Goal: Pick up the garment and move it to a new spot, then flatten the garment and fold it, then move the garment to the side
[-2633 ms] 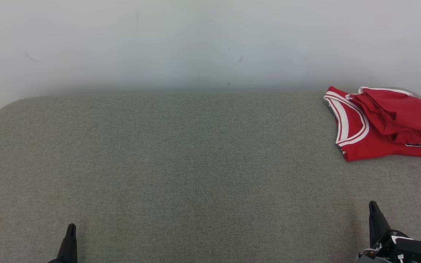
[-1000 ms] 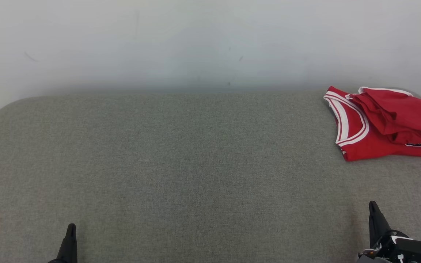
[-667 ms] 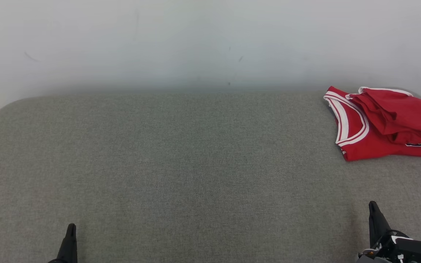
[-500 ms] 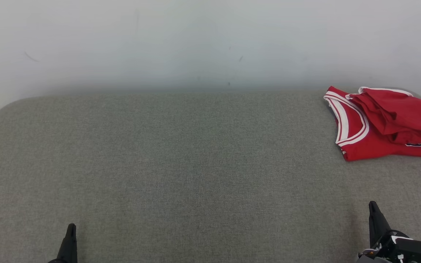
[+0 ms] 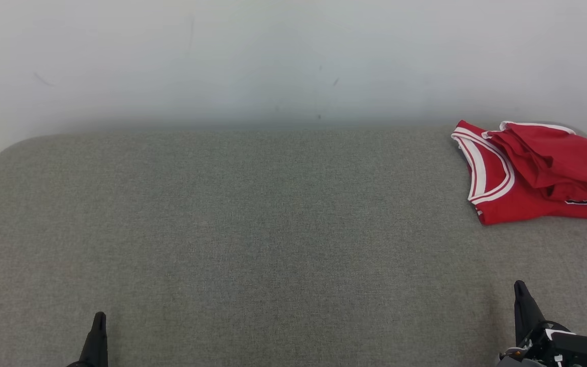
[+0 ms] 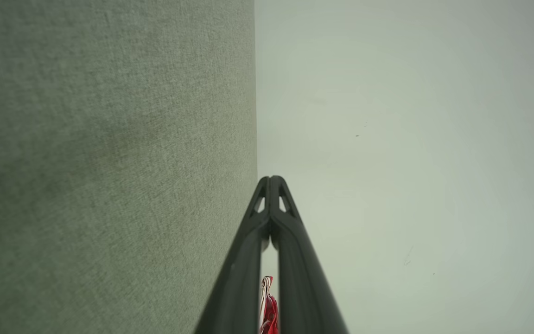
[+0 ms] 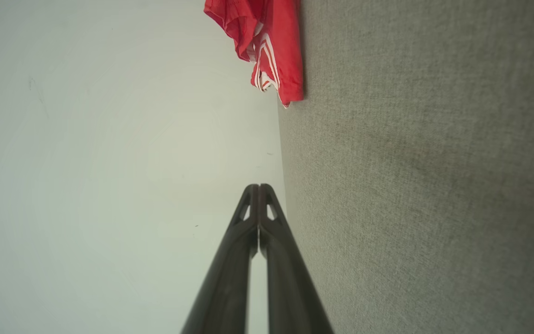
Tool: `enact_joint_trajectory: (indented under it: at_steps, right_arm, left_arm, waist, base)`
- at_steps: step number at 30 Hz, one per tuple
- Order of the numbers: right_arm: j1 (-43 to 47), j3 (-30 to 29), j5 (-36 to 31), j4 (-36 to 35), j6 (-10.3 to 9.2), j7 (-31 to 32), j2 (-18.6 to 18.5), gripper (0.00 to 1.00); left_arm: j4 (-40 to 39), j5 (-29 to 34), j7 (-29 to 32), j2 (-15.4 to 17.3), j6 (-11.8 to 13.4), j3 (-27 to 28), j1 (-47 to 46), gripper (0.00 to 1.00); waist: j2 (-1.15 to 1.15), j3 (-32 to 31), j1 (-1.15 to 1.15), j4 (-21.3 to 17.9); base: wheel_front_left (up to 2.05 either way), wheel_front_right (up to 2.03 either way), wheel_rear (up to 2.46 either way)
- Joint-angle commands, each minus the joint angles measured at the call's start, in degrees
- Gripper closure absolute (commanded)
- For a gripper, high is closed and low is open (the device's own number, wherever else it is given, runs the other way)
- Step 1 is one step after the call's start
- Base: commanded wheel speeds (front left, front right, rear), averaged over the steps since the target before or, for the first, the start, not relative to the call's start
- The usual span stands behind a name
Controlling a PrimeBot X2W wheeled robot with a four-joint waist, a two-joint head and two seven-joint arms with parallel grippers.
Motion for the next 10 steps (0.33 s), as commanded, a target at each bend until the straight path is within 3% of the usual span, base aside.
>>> enact_joint_trajectory:
  at_steps: [1, 10]
  right_arm:
    - [0.1, 0.0, -0.1, 0.0, -0.04, 0.1, 0.1, 1.00]
    - [0.1, 0.0, -0.1, 0.0, -0.04, 0.1, 0.2, 1.00]
  left_arm:
    - [0.1, -0.5, 0.1, 0.1, -0.1, 0.2, 0.0, 1.00]
    - [0.1, -0.5, 0.1, 0.1, -0.1, 0.2, 0.0, 1.00]
  waist:
    - [0.00, 0.0, 0.00, 0.0]
    - [0.00, 0.0, 0.00, 0.0]
  base:
    - [0.00, 0.00, 0.00]
    - [0.00, 0.00, 0.00]
